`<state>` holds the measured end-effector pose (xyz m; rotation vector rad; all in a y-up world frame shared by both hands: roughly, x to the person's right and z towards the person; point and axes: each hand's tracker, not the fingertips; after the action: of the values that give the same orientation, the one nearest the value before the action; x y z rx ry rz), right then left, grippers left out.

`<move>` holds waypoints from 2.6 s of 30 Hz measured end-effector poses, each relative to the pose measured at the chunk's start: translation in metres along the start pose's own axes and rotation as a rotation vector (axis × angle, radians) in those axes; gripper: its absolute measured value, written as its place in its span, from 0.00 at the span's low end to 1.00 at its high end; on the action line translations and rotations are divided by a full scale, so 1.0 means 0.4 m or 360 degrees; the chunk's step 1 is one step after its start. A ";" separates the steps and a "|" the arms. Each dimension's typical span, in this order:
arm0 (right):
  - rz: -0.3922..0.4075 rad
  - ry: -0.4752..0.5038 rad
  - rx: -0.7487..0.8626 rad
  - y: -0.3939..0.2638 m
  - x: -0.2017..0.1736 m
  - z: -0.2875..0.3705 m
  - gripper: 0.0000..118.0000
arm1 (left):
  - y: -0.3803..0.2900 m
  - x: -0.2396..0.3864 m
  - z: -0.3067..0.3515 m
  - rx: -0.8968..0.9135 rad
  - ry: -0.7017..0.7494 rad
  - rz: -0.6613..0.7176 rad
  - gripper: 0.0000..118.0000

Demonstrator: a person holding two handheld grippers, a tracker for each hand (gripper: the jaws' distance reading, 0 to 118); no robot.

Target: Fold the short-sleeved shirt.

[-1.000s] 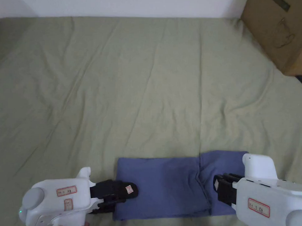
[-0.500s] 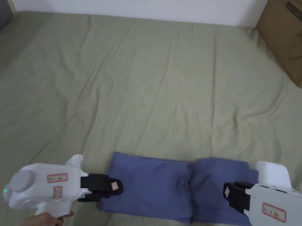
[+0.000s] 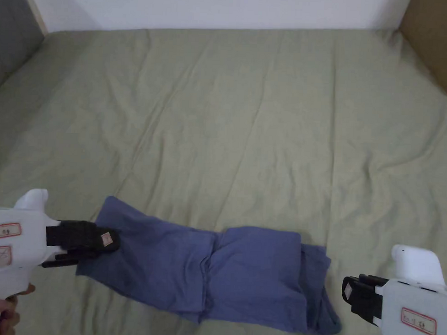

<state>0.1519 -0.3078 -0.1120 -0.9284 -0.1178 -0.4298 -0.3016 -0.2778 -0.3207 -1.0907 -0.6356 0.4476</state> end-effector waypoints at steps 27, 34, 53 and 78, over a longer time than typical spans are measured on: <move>-0.0357 -0.0186 0.0112 -0.105 0.313 0.117 0.01 | -0.154 0.366 -0.396 -0.0347 0.0149 -0.0319 0.05; -0.0393 -0.0142 0.0111 -0.103 0.291 0.109 0.01 | -0.255 0.432 -0.552 -0.0647 0.0102 -0.0471 0.03; -0.0194 -0.0101 0.0122 -0.023 0.191 0.125 0.01 | -0.207 0.361 -0.346 -0.0296 -0.0169 -0.0240 0.01; 0.0419 0.0053 -0.0329 0.063 -0.127 -0.279 0.01 | -0.154 -0.034 -0.322 -0.0144 -0.0356 0.0236 0.95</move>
<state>0.1065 -0.3678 -0.2122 -1.1226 0.0809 -0.2151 -0.2235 -0.3976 -0.3086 -1.1881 -0.7801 0.6813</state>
